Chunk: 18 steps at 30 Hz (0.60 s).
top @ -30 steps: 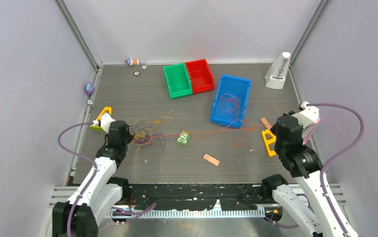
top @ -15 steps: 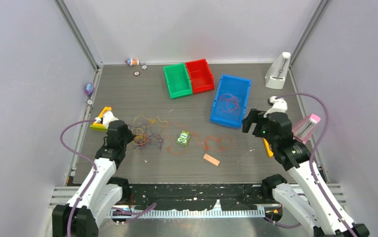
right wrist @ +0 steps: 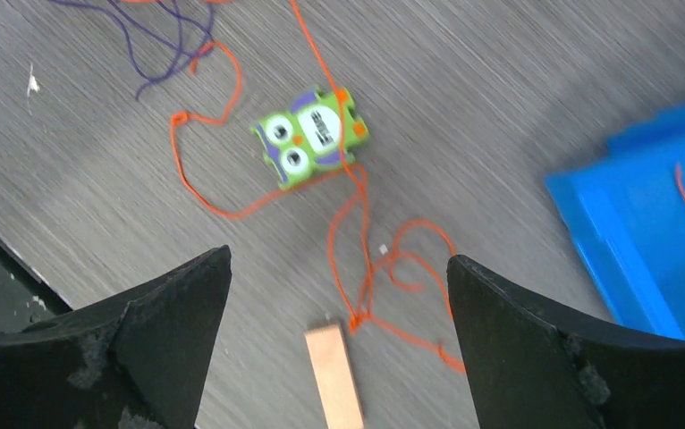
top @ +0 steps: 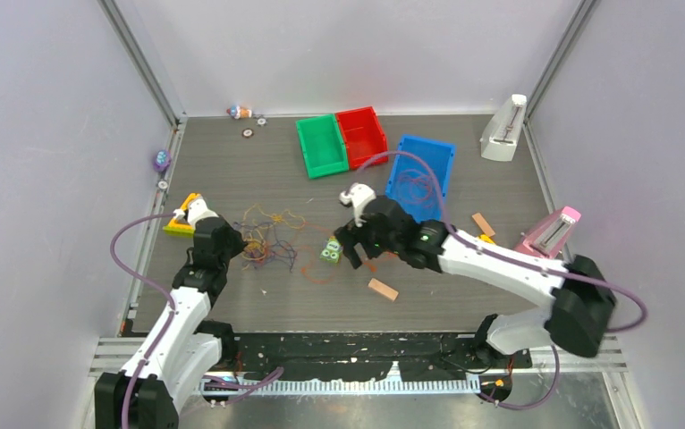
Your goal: Untangle the cables
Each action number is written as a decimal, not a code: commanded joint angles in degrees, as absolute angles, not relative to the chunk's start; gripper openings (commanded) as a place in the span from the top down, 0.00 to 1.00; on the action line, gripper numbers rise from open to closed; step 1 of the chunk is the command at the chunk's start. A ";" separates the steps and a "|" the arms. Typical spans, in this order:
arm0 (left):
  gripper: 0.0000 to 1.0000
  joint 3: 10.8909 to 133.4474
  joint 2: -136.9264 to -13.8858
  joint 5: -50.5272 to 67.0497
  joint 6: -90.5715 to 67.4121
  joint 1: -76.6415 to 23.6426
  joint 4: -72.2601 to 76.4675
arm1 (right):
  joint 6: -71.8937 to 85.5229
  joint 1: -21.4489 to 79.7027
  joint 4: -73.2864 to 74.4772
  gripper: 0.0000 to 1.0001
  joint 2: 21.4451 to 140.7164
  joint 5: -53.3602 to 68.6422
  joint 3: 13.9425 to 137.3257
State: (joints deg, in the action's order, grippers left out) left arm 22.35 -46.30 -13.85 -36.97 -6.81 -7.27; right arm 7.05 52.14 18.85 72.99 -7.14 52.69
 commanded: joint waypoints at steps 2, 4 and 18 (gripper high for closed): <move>1.00 22.28 -45.35 -13.60 -36.21 -6.50 -4.38 | 1.34 55.78 15.73 0.05 87.25 -9.91 65.82; 1.00 22.32 -45.30 -13.63 -36.21 -6.50 -4.39 | 0.51 56.26 16.25 0.05 92.79 -9.25 70.20; 1.00 22.32 -45.94 -12.22 -36.56 -6.57 -3.86 | -2.77 56.30 19.02 0.05 115.23 -1.19 88.60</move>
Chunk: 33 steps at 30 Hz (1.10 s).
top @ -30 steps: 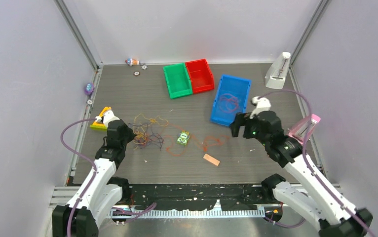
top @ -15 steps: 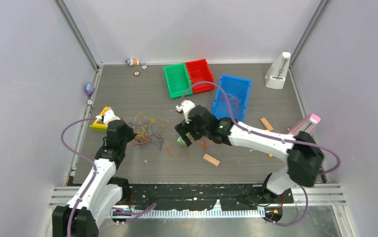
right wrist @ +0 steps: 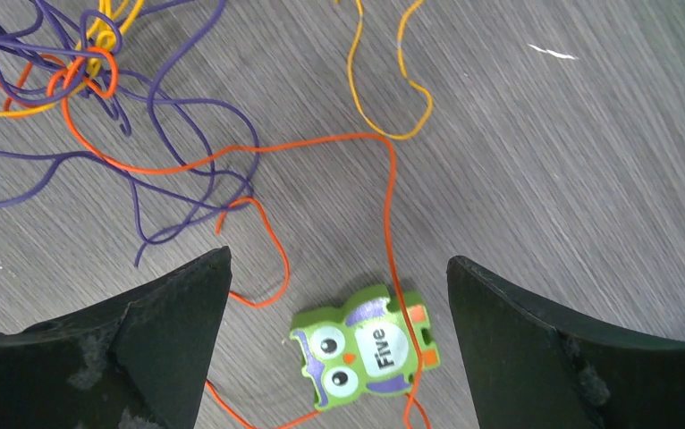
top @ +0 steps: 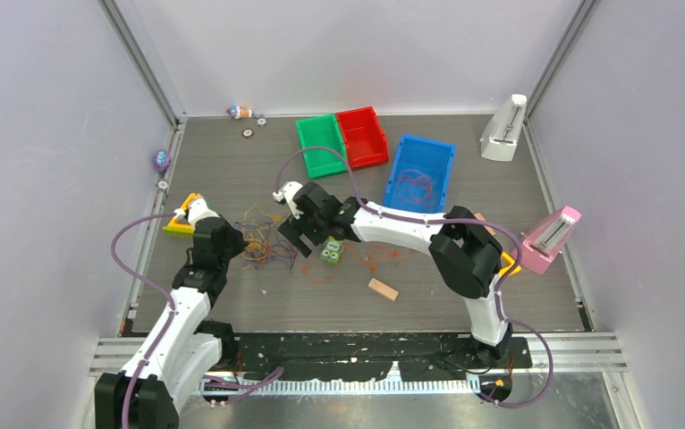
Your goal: Untangle the cables
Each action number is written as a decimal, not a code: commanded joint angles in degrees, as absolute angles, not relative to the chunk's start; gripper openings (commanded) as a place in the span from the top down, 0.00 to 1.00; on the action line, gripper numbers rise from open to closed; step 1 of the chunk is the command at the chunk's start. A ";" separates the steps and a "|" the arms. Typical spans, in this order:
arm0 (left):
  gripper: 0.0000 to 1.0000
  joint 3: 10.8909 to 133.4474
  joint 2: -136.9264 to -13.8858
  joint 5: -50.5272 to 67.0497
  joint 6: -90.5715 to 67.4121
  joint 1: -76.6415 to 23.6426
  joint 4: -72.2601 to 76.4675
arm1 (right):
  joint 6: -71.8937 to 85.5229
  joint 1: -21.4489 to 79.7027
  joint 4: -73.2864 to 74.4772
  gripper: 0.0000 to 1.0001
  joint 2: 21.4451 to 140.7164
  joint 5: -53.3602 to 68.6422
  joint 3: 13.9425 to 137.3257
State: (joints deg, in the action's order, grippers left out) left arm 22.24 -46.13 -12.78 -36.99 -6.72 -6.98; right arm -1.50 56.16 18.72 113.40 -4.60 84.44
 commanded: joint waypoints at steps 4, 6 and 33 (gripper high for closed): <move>1.00 22.44 -46.13 -12.13 -36.56 -6.50 -3.90 | -2.20 56.29 19.76 0.05 116.77 2.76 88.50; 1.00 22.50 -46.15 -12.13 -36.56 -6.53 -3.91 | -2.04 56.33 19.85 0.05 116.96 4.10 87.79; 1.00 22.03 -45.07 -19.55 -40.43 -6.50 -6.78 | 7.10 54.43 13.73 0.95 98.59 -14.70 69.35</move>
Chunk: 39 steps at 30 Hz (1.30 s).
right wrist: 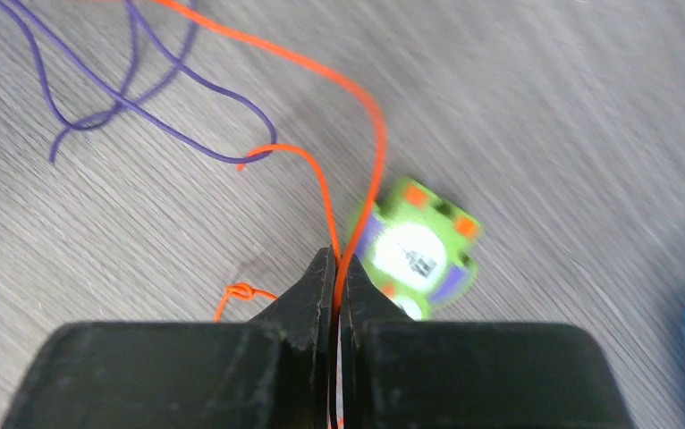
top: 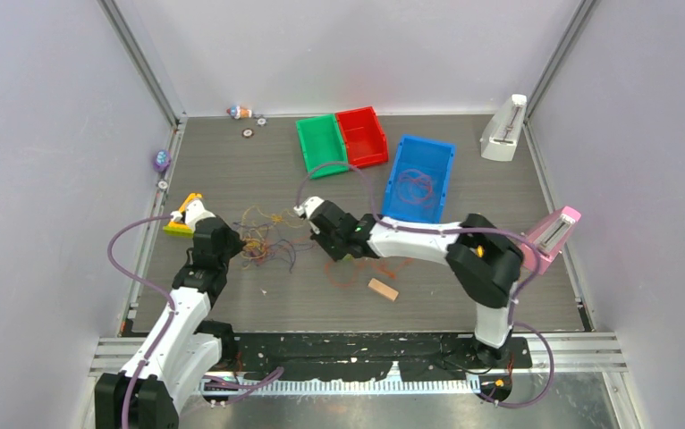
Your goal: Untangle the cables
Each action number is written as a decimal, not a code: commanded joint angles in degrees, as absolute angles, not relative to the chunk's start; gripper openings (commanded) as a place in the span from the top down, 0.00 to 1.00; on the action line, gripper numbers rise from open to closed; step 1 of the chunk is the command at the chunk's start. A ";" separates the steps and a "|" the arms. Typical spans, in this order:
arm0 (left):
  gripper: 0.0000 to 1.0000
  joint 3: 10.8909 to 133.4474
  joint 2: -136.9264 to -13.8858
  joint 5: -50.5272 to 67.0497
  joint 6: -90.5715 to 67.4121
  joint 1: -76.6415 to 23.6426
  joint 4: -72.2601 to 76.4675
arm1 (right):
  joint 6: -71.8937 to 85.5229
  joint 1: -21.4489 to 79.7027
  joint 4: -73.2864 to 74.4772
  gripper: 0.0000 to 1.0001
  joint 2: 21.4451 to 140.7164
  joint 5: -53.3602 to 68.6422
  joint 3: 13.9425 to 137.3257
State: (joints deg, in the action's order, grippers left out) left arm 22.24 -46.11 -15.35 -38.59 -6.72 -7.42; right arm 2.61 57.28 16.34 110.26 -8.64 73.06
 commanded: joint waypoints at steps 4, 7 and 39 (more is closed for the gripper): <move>1.00 21.55 -44.67 -20.70 -41.10 -6.51 -6.55 | 10.77 48.74 15.94 0.95 88.53 -13.93 63.66; 1.00 21.68 -44.80 -21.44 -41.46 -6.50 -7.03 | 13.07 42.24 17.65 0.95 79.81 -12.77 58.31; 1.00 22.72 -47.11 -21.36 -41.19 -6.50 -7.69 | 12.73 16.89 37.79 0.95 57.81 -10.80 85.89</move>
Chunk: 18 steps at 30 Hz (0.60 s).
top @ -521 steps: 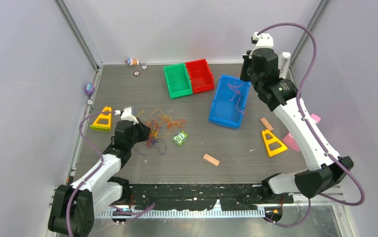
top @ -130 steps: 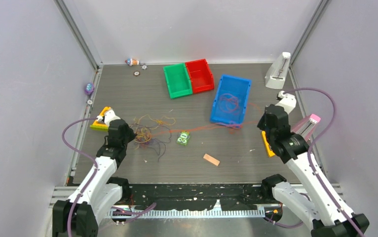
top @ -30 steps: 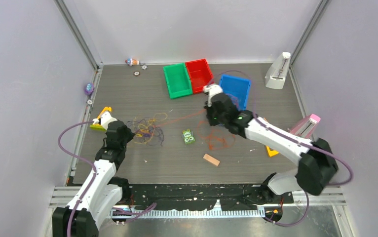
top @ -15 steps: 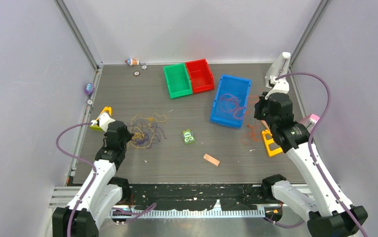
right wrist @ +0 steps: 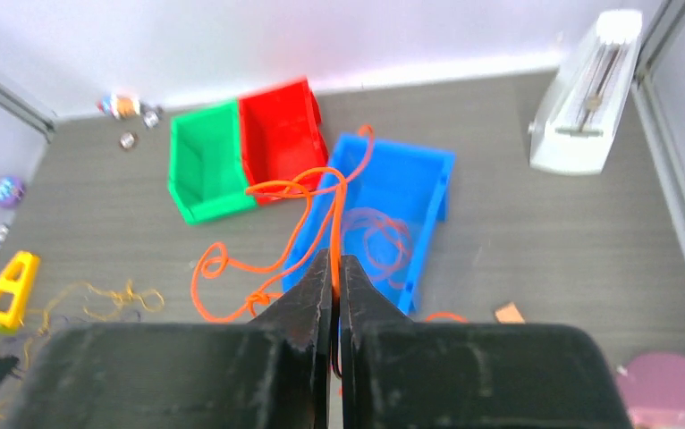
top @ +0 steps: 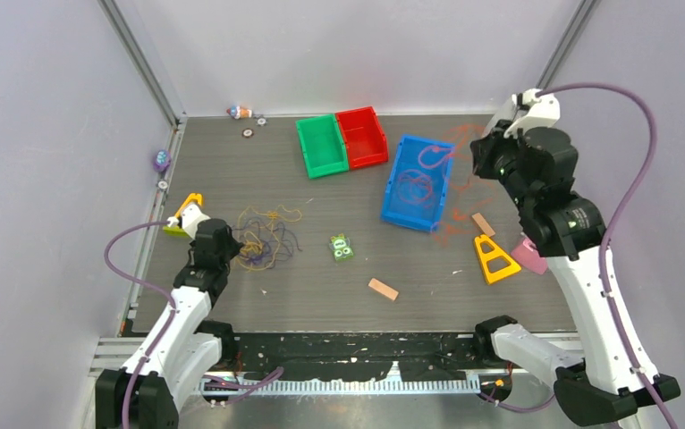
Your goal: Untangle the cables
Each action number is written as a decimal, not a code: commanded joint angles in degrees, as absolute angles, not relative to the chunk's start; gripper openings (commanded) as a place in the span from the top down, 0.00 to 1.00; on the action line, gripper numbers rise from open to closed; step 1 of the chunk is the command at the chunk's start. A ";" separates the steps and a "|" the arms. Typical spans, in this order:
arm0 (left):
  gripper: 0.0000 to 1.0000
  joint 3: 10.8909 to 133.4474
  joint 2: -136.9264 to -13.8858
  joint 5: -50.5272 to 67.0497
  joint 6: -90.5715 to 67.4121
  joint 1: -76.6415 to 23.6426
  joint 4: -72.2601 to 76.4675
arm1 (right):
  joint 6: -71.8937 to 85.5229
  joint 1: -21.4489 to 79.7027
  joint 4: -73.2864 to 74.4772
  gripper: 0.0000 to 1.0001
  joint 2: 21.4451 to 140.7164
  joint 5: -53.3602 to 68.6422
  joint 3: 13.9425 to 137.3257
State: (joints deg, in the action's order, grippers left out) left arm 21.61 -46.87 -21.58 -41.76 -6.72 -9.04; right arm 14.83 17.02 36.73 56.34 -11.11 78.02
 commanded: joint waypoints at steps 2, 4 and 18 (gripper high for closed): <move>1.00 22.82 -47.18 -21.19 -40.90 -6.50 -7.65 | 11.93 16.88 38.88 0.95 59.94 -10.58 91.37; 1.00 22.84 -47.27 -21.03 -40.72 -6.50 -7.66 | 11.79 16.83 39.95 0.95 62.19 -9.69 96.82; 1.00 22.92 -47.81 -19.31 -40.08 -6.50 -7.03 | 15.49 16.87 33.61 0.95 79.02 -2.17 111.94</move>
